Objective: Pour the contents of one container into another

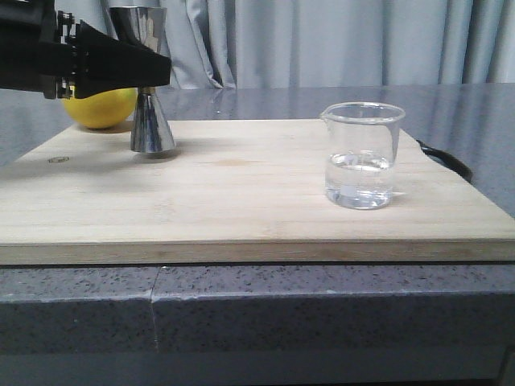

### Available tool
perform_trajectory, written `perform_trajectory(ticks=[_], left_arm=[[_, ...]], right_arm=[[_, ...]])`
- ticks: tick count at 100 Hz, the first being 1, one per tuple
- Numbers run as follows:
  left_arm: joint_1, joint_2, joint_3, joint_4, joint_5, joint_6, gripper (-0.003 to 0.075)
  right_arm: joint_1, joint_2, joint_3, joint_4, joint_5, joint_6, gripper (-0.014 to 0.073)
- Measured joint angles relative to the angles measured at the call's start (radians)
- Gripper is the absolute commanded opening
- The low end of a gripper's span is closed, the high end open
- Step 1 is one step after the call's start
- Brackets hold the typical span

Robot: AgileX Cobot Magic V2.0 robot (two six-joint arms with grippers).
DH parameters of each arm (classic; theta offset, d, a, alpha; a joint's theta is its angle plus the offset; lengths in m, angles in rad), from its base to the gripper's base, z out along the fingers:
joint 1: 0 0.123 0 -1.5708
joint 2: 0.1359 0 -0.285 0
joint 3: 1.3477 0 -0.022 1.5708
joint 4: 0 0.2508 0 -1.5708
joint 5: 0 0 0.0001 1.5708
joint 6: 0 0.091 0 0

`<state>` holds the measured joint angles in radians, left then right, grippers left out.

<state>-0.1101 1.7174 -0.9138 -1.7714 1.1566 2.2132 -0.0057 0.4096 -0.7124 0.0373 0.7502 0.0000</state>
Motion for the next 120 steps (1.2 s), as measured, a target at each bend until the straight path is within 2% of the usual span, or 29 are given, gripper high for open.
perform_trajectory(ticks=[43,66,94,105,120], left_arm=[[-0.002,-0.096,-0.006,0.003,0.0,-0.062,0.023],[-0.07,-0.133,-0.006,0.003,0.0,-0.066,0.023],[-0.124,-0.133,-0.006,0.007,0.003,-0.068,0.023],[-0.124,-0.133,-0.006,0.007,0.003,-0.068,0.0229],[-0.124,-0.133,-0.006,0.007,0.003,-0.068,0.0229]], right_arm=[[0.0,0.0,0.0,0.0,-0.002,0.0,0.0585],[0.0,0.002,0.0,0.0,-0.012,0.0,0.0585],[0.004,0.065,0.0,0.046,-0.04,-0.105,0.0585],[0.057,0.106,0.0,0.101,-0.075,-0.154,0.0585],[0.172,0.172,-0.014,0.11,-0.091,-0.175,0.0585]])
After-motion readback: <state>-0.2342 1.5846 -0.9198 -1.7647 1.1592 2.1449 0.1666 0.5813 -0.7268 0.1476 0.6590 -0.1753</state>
